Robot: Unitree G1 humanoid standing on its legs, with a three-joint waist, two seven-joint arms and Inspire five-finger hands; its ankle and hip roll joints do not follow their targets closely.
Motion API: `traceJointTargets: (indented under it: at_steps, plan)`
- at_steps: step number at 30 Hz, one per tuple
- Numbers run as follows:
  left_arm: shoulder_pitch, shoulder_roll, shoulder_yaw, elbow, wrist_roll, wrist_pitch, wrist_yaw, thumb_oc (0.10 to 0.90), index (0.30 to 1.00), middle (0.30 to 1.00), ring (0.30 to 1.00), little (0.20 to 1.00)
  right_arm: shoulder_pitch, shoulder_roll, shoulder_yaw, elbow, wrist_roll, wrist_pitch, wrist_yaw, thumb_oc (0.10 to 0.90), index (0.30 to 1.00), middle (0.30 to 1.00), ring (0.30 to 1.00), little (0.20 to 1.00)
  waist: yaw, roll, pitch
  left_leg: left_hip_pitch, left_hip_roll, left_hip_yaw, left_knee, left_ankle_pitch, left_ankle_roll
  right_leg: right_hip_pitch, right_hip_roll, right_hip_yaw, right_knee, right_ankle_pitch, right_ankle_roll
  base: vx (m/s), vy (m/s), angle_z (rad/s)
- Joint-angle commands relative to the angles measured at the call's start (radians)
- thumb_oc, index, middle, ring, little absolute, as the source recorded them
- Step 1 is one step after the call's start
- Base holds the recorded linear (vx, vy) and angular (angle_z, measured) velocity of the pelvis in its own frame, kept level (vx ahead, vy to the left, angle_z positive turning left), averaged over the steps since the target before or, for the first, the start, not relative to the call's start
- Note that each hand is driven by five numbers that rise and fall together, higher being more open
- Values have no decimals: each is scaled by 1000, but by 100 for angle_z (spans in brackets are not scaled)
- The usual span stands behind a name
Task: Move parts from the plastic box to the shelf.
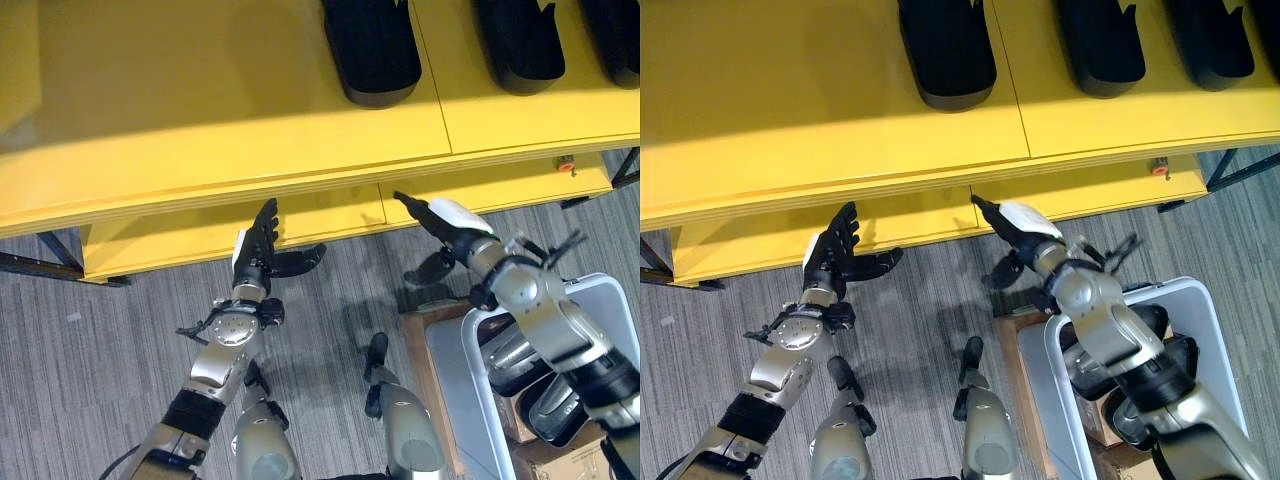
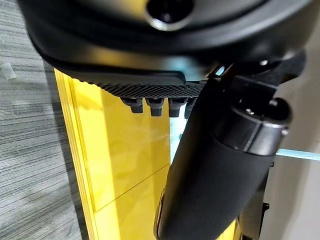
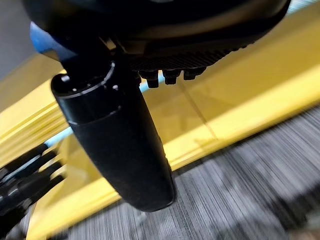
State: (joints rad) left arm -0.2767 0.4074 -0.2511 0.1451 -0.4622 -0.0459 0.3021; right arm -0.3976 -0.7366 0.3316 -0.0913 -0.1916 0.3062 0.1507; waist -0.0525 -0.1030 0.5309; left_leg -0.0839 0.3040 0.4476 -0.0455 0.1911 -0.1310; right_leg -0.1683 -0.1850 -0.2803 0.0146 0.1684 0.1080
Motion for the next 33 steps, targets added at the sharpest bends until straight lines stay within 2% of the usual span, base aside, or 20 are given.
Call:
traceJointTargets:
  at_steps: [1,2,4,5,7,9,10,13,14,15,16,17,20,21,23,25,27,30,31,33]
  plan:
    - [36,-20,81,-182,44,-202,3,900,1000,1000,1000,1000,98,-5,-110,-100,44,-98,-140,900,1000,1000,1000,1000,-31,-13,-139,37,9,26,16,-46,-30,62,10,-18,0,-99,11,13,128,-9]
    - [65,-21,86,-200,34,-216,-7,900,1000,1000,1000,1000,169,17,-138,-103,63,-124,-163,900,1000,1000,1000,1000,-34,-10,-151,45,3,27,17,-51,-25,72,9,-13,-6,-96,12,3,115,-12]
    - [97,-21,92,-217,10,-260,-70,900,1000,1000,1000,1000,225,45,-165,-96,78,-120,-189,900,1000,1000,1000,1000,-36,-7,-166,54,-4,29,20,-60,-20,83,6,-8,-12,-94,14,-27,132,-13]
    - [158,-29,100,-251,-35,-284,-150,900,1000,1000,1000,1000,274,91,-181,-58,30,-127,-209,900,1000,1000,1000,1000,-32,0,-182,62,-18,25,29,-75,-11,101,1,-7,-27,-86,17,-63,125,-10]
    - [217,-13,112,-259,-111,-322,-219,900,1000,1000,1000,1000,309,111,-189,-35,51,-125,-212,900,1000,1000,1000,1000,-24,4,-184,61,-28,15,35,-86,-3,106,-5,-7,-29,-82,18,-109,133,-8]
    - [326,16,132,-293,-208,-415,-390,900,1000,1000,1000,1000,412,129,-224,-24,95,-153,-228,900,1000,1000,1000,1000,-14,17,-176,67,-50,0,40,-103,14,115,-20,-6,-30,-74,27,-134,191,-3]
    - [368,26,140,-315,-210,-429,-473,900,1000,1000,1000,1000,457,148,-245,-14,67,-181,-237,900,1000,1000,1000,1000,-12,24,-176,73,-65,-5,41,-114,26,121,-28,-1,-36,-67,34,-94,198,2]
    - [369,52,116,-322,-232,-400,-598,900,1000,1000,1000,1000,497,147,-265,17,72,-189,-248,900,1000,1000,1000,1000,-22,31,-184,96,-97,-5,60,-150,56,139,-57,14,-67,-24,64,-45,194,11]
    - [360,55,110,-318,-226,-397,-591,900,1000,1000,1000,1000,493,144,-265,22,70,-186,-249,900,1000,1000,1000,1000,-26,31,-186,100,-100,-3,63,-155,58,142,-62,17,-76,-14,71,-15,217,15]
    - [318,63,82,-309,-225,-384,-571,900,1000,1000,1000,1000,473,134,-257,34,66,-179,-251,900,1000,1000,1000,1000,-37,31,-193,117,-105,6,64,-167,64,136,-86,26,-97,24,99,23,254,9]
    - [293,58,61,-316,-220,-352,-545,900,1000,1000,1000,1000,452,138,-241,35,61,-163,-245,900,1000,1000,1000,1000,-41,34,-207,149,-95,51,59,-164,56,109,-124,-17,-102,69,136,31,228,4]
    - [292,57,60,-317,-217,-350,-538,900,1000,1000,1000,1000,451,139,-240,34,59,-161,-243,900,1000,1000,1000,1000,-39,34,-207,154,-93,59,57,-161,53,107,-127,-25,-102,73,138,24,193,-13]
    - [320,38,72,-345,-192,-298,-415,900,1000,1000,1000,1000,426,161,-209,9,2,-125,-189,900,1000,1000,1000,1000,-3,32,-228,245,-55,211,41,-144,23,105,-196,-273,-90,186,150,-48,137,-97]
    - [326,40,74,-353,-172,-279,-400,900,1000,1000,1000,1000,425,163,-200,-4,-25,-119,-179,900,1000,1000,1000,1000,0,35,-232,257,-64,228,35,-152,35,104,-219,-294,-24,196,145,-136,159,-174]
    - [337,56,90,-363,-180,-263,-411,900,1000,1000,1000,1000,455,149,-209,-21,-37,-88,-201,900,1000,1000,1000,1000,-13,45,-242,228,-82,214,45,-157,68,106,-210,-233,126,123,120,-156,80,-147]
    - [369,73,119,-377,-274,-282,-444,900,1000,1000,1000,1000,510,132,-244,-39,-17,-77,-259,900,1000,1000,1000,1000,-14,67,-259,167,-69,171,71,-150,99,106,-171,-153,316,-42,56,-146,-37,-54]
    - [421,56,149,-385,-306,-318,-473,900,1000,1000,1000,1000,524,135,-266,-49,-12,-69,-287,900,1000,1000,1000,1000,5,78,-276,138,-52,169,72,-131,102,141,-140,-155,387,-157,20,-121,-155,1]
    - [447,27,177,-393,-335,-308,-489,900,1000,1000,1000,1000,498,137,-264,-38,-26,-66,-263,900,1000,1000,1000,1000,30,51,-288,89,-21,202,133,-126,78,239,-75,-198,225,-233,-11,-79,-377,-77]
    - [458,9,180,-395,-386,-299,-503,900,1000,1000,1000,1000,493,128,-265,-41,-41,-44,-246,900,1000,1000,1000,1000,35,38,-287,64,1,211,155,-113,68,281,-45,-205,165,-240,-27,-38,-437,-70]
    - [477,-4,192,-400,-410,-299,-516,900,1000,1000,1000,1000,509,115,-280,-57,-54,-8,-256,900,1000,1000,1000,1000,30,33,-287,64,10,212,149,-99,55,292,-21,-201,127,-230,-33,-14,-290,-52]
